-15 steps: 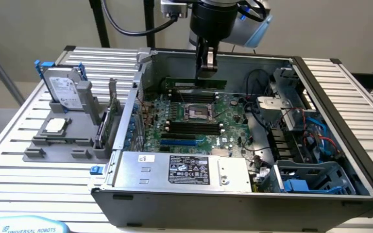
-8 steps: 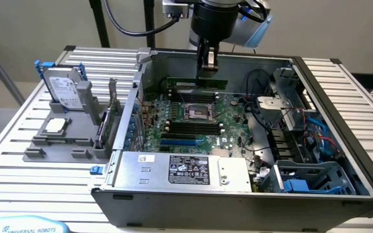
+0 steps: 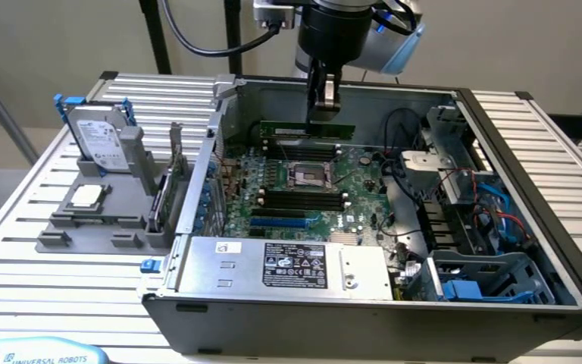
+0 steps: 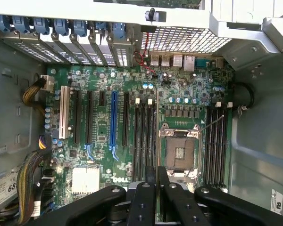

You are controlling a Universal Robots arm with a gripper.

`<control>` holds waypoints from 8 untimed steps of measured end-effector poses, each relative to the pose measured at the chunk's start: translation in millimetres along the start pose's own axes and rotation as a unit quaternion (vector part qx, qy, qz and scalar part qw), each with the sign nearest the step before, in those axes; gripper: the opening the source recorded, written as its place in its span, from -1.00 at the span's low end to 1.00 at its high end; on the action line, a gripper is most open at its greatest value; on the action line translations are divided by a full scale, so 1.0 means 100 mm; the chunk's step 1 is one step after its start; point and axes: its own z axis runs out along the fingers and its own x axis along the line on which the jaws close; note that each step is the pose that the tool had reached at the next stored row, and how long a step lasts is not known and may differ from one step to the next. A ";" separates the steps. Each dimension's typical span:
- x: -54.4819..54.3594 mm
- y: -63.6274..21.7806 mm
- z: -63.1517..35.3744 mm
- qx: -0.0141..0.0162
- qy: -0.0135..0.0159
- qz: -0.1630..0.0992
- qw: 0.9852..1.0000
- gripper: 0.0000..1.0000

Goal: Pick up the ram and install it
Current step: 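Insert the ram into the slot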

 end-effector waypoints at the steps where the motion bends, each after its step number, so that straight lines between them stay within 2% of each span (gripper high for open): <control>1: 0.00 0.000 0.000 0.000 0.000 0.000 1.000 -0.73; 8: 0.00 0.000 0.000 0.000 0.000 0.000 1.000 -0.73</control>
